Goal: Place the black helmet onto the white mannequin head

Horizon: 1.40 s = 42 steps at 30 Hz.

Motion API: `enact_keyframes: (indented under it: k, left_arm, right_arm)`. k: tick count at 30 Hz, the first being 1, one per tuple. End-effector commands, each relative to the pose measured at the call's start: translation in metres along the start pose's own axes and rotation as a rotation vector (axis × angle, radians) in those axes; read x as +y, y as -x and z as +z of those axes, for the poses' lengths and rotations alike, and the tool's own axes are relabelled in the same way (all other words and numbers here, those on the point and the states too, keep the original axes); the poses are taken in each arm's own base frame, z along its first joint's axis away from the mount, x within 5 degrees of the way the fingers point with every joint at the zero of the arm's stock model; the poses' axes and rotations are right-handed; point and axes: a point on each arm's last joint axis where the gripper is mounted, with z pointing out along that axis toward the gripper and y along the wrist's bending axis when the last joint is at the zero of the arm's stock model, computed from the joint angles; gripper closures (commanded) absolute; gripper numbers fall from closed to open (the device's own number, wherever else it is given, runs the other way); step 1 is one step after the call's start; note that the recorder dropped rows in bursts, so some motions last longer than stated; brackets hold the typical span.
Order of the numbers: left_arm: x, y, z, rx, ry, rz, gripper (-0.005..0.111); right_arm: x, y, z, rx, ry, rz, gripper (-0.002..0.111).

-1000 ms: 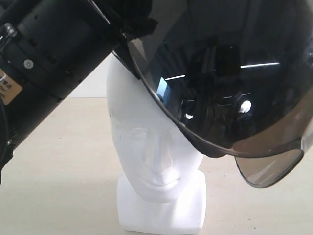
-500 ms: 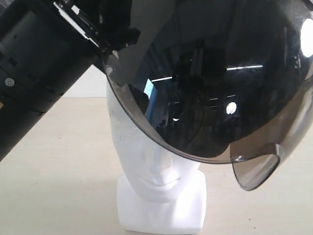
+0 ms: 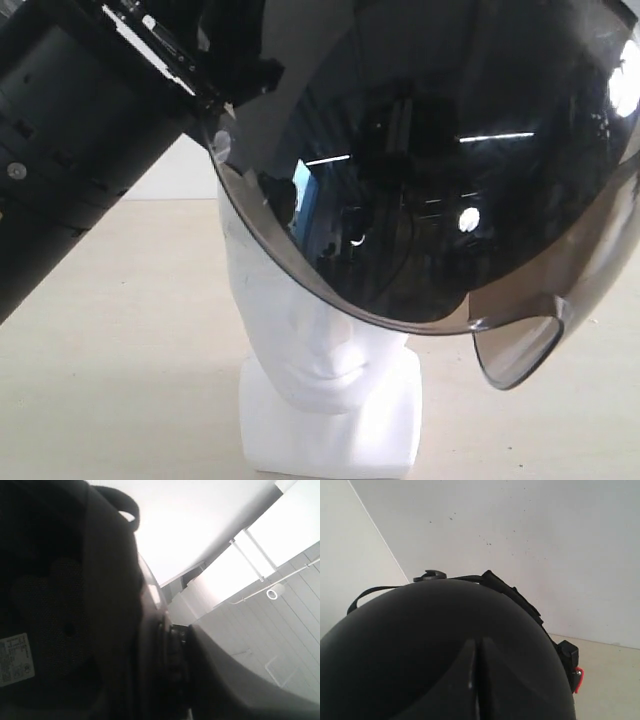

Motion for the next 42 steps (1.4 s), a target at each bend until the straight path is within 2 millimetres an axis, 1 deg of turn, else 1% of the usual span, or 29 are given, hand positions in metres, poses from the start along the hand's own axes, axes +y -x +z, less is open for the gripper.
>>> enact_keyframes:
  k: [1,8,15,18,20,23,28,33,36,39,42]
  left_arm:
    - [0.006,0.016,-0.005,-0.092,0.052,0.047,0.102]
    - [0.008,0.026,-0.007,-0.116,0.062,0.094,0.102]
    - [0.009,0.025,-0.008,-0.078,0.06,0.112,0.102]
    - [0.013,0.023,-0.014,-0.081,0.088,0.104,0.102]
    - [0.019,0.023,-0.022,-0.096,0.123,0.091,0.102]
    - [0.025,0.022,-0.031,-0.116,0.159,0.051,0.102]
    - [0.026,0.021,-0.032,-0.115,0.165,0.047,0.102]
    - [0.027,0.02,-0.034,-0.106,0.17,0.049,0.102]
    - [0.029,0.019,-0.038,-0.103,0.187,0.046,0.102]
    - [0.034,0.017,-0.046,-0.104,0.218,0.039,0.102]
    - [0.031,0.02,-0.055,-0.147,0.23,0.028,0.102]
  right_arm:
    - [0.0,-0.001,0.004,0.02,0.026,0.002,0.109]
    - [0.001,-0.001,0.004,0.02,0.05,-0.014,0.109]
    - [0.002,-0.002,0.004,0.033,0.063,-0.024,0.109]
    - [0.005,-0.003,0.006,0.038,0.079,-0.021,0.109]
    - [0.009,-0.005,0.011,0.05,0.105,-0.022,0.109]
    - [0.011,-0.009,0.026,0.055,0.119,-0.025,0.109]
    - [0.018,-0.015,0.05,0.04,0.13,-0.055,0.109]
    - [0.02,-0.027,0.075,0.074,0.128,-0.075,0.109]
    - [0.023,-0.029,0.079,0.072,0.123,-0.094,0.109]
    - [0.023,-0.028,0.078,0.061,0.113,-0.101,0.109]
    - [0.021,-0.029,0.078,0.073,0.097,-0.132,0.109]
